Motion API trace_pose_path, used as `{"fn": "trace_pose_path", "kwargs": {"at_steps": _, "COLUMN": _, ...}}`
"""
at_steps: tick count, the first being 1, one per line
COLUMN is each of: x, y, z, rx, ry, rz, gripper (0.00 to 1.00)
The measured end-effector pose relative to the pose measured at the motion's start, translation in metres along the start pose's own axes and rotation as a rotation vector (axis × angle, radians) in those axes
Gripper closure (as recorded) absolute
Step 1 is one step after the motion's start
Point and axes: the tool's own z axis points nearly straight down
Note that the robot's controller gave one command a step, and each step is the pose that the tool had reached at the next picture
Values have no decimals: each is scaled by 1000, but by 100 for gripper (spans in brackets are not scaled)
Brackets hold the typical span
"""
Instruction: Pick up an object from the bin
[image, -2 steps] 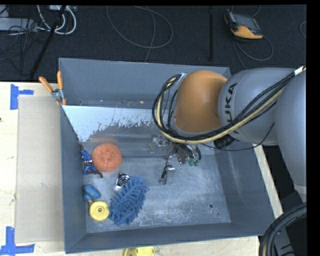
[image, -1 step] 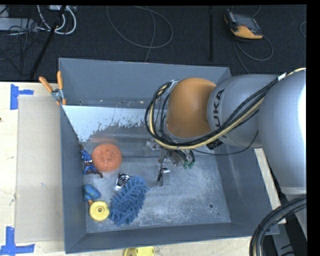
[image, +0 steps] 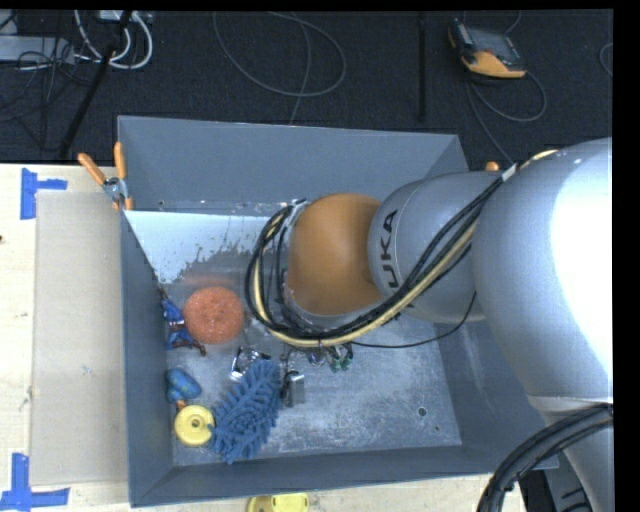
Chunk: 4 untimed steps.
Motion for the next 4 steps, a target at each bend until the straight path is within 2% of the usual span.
{"fn": "trace_pose_path", "kwargs": {"at_steps": 1, "x": 18, "y": 66, "z": -11, "rx": 2, "ry": -3, "rz": -166, "gripper": 100}}
{"fn": "trace_pose_path", "kwargs": {"at_steps": 2, "x": 18, "y": 66, "z": -11, "rx": 2, "ry": -3, "rz": -166, "gripper": 100}}
{"fn": "trace_pose_path", "kwargs": {"at_steps": 3, "x": 18, "y": 78, "z": -122, "rx": 2, "ry": -4, "rz": -142, "gripper": 100}}
{"fn": "trace_pose_path", "kwargs": {"at_steps": 4, "x": 18, "y": 78, "z": -122, "rx": 3, "ry": -4, "rz": -142, "gripper": 100}}
